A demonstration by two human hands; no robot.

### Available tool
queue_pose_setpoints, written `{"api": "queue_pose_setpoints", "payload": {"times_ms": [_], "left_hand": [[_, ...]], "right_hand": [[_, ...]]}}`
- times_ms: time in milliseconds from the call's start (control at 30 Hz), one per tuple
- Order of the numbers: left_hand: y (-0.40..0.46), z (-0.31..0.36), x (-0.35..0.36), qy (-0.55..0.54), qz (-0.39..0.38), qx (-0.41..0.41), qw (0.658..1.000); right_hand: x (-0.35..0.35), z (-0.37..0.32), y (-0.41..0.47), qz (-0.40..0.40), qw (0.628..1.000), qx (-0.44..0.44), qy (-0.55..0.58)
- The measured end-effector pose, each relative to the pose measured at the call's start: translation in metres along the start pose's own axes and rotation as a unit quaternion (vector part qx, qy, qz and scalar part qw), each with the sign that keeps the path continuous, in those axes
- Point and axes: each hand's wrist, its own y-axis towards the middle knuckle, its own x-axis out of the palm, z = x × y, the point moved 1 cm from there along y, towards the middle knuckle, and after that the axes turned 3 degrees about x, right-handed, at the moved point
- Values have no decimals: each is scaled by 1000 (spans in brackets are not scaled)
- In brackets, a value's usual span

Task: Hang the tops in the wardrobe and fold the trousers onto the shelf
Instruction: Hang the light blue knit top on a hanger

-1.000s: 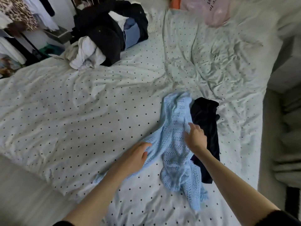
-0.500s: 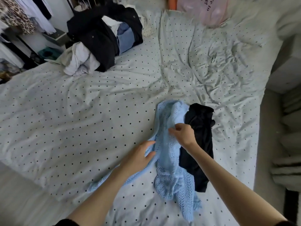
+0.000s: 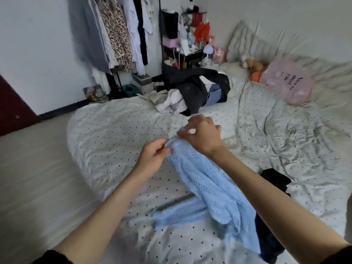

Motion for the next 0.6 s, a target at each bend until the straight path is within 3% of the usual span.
{"api": "queue_pose_setpoints", "payload": {"times_ms": [100, 233, 333, 600], "left_hand": [[-33, 14, -81, 28, 31, 24, 999], [-106, 25, -203, 4, 187, 28, 982], [-169, 30, -285, 24, 261, 21, 965], [-344, -1, -414, 106, 284, -110, 946]], "right_hand": [[16, -75, -7, -106, 981, -85, 140], [52, -189, -39, -235, 922, -167, 257], [88, -268, -67, -297, 887, -239, 261], [188, -422, -145, -373, 832, -359, 198]]}}
